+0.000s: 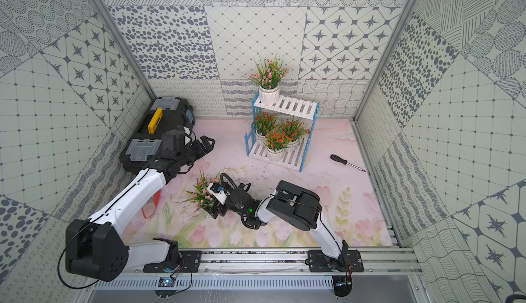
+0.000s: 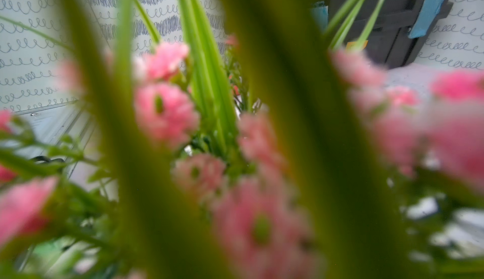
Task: Place the baby's breath potted plants on the rack by color
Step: Pick up the baby's breath potted plant from the center of the board.
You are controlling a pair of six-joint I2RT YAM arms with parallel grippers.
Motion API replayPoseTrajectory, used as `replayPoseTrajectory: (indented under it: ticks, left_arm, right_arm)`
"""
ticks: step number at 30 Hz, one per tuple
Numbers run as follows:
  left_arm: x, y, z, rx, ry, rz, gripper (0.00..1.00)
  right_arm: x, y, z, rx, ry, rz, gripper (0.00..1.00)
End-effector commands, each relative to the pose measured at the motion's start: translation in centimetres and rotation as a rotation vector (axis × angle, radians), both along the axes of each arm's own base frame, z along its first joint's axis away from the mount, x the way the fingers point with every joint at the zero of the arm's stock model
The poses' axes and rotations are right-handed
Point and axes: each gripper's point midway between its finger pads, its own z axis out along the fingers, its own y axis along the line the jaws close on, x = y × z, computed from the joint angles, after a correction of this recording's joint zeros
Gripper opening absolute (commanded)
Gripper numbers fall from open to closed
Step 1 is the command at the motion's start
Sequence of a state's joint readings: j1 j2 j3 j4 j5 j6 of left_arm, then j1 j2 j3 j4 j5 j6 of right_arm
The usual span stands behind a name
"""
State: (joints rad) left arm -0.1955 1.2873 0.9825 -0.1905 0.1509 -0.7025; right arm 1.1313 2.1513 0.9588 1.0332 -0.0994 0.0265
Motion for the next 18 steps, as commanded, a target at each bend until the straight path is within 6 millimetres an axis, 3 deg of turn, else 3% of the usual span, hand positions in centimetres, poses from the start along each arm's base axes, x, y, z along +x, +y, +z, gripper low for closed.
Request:
replayPoseTrajectory:
  ticks: [1, 6, 13, 18]
  left_arm:
    - [0.5, -0.2, 1.6, -0.003, -0.053, -0.022, 0.98]
    - [0.5, -0.2, 1.8, 0.000, -0.057, -0.022, 0.98]
    - [0.7, -0.2, 2.0, 0.001, -0.062, -0.024, 0.98]
    - [0.7, -0.3, 1.9, -0.001, -0.059, -0.026, 0.98]
  right_arm:
    - [0.4, 0.6, -0.4, 0.003, 0.016, 0.012, 0.98]
    - [1.1, 0.9, -0.4, 0.006, 0.033, 0.011, 0.96]
    - [1.3, 0.9, -0.5, -0.004, 0.043, 0.004, 0.83]
    - [1.1, 0.4, 0.7, 0.010, 0.034, 0.003, 0.78]
